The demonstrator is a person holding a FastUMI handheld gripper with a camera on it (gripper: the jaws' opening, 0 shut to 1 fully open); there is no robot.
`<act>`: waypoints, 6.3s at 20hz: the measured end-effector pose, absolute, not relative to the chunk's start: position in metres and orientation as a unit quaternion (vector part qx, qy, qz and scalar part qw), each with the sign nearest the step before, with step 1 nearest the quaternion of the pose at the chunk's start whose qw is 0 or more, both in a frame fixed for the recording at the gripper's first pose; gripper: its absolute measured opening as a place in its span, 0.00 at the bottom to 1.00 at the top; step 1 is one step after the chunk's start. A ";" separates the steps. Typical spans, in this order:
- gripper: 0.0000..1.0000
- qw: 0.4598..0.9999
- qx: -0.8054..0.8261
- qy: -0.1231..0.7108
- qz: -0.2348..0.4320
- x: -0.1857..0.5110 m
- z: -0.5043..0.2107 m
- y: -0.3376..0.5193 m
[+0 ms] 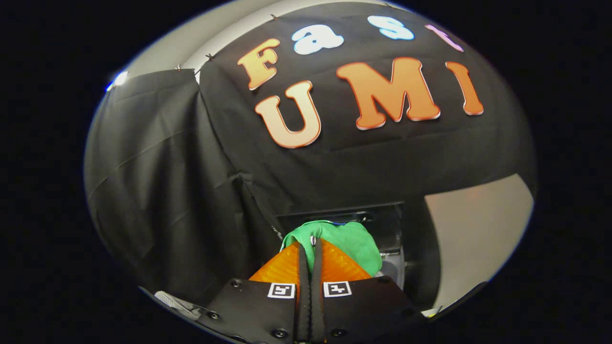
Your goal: Put the clothes into the washing machine and then close the washing machine lid.
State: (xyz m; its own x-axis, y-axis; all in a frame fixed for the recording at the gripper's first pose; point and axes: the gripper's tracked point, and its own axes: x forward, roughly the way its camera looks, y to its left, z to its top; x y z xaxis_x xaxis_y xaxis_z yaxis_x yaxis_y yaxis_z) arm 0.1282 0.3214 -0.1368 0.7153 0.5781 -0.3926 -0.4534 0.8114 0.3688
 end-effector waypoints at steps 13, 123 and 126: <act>0.08 0.874 0.130 0.391 0.256 0.191 -0.359 0.377; 0.99 0.894 0.015 0.419 0.157 0.179 -0.415 0.369; 0.99 0.896 0.017 0.415 0.159 0.177 -0.403 0.371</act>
State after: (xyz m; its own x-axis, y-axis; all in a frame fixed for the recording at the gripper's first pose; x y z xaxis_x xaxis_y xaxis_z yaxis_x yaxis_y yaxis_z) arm 0.1766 0.3713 -0.4030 0.6057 0.2986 -0.7375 -0.2702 0.9490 0.1624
